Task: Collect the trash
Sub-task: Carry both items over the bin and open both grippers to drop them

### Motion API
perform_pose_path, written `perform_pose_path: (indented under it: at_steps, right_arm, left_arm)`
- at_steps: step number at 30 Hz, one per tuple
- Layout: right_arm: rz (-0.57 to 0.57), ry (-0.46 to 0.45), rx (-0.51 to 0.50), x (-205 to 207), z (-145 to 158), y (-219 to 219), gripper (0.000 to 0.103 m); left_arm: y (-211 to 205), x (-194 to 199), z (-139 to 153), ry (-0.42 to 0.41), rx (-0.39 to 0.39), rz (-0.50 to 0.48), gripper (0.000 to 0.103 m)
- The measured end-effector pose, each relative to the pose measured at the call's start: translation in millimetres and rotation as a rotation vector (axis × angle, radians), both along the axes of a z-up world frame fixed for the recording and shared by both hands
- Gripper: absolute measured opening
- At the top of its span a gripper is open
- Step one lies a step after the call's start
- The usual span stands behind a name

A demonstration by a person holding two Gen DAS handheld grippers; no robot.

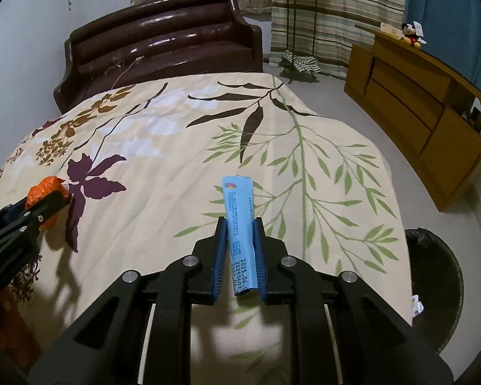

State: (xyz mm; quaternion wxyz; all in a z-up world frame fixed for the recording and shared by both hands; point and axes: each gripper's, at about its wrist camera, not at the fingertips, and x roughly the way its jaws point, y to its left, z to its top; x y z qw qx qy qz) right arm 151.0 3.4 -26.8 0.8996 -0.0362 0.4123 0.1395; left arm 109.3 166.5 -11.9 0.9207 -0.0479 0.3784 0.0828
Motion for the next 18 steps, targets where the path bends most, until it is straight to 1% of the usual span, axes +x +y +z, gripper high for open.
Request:
perform_pose_path:
  at_steps: [18]
  right_arm:
    - [-0.065,-0.042,0.034,-43,14,-45,0.016]
  left_arm:
    - [-38,-25,10,-0.031,-0.004,-0.06,0.043]
